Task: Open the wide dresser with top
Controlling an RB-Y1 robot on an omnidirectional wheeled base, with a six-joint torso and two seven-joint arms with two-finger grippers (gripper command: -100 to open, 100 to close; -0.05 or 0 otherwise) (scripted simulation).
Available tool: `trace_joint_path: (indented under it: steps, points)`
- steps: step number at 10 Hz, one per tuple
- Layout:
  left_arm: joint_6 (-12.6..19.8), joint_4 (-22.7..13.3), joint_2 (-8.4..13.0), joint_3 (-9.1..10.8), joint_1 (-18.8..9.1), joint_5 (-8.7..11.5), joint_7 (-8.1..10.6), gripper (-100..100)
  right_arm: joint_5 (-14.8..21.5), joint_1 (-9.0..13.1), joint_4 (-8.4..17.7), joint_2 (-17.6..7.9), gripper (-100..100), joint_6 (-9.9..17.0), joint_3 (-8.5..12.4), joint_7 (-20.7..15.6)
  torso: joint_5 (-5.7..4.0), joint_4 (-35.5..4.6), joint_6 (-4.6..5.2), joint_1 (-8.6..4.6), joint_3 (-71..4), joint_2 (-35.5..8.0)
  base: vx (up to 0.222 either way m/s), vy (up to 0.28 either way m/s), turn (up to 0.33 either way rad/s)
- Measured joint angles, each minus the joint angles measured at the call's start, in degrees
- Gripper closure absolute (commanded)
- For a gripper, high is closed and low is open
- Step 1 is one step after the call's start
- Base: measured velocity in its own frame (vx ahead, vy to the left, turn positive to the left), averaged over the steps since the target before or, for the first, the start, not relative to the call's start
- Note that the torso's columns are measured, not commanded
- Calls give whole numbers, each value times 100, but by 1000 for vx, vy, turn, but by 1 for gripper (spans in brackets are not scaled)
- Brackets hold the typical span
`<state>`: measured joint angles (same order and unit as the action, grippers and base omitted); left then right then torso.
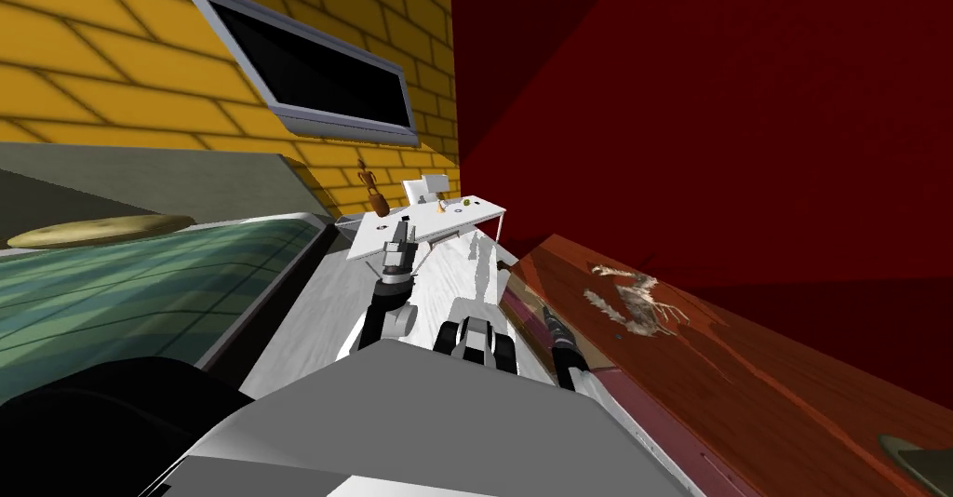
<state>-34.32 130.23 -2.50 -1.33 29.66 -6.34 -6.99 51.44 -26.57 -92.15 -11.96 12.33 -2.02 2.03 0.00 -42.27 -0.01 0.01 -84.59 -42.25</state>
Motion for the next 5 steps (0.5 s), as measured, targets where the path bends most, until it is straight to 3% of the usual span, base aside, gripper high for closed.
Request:
trace_joint_path:
  steps: [1, 2, 4, 5]
  points:
    - [0, 0, 0, 1, 1, 0, 0, 0, 163, 3, 61, 0, -100, 160, -35, -22, 0, 0, 4, -3, 0, -2, 13, 13, -32]
    - [0, 0, 0, 1, 1, 0, 0, 0, 302, 15, 108, 49, -100, 266, -25, -30, -1, -2, 3, -5, 3, -7, 18, 29, 251]
    - [0, 0, 0, 0, 1, 0, 0, 0, 643, 72, 369, 65, -100, 555, -50, -67, 1, -1, 2, -6, 2, 1, 14, 22, 48]
    - [0, 0, 0, 1, 1, 0, 0, 0, 646, 64, 368, 19, -100, 680, -70, -83, 0, -1, 6, -15, 1, -1, 16, 22, 184]
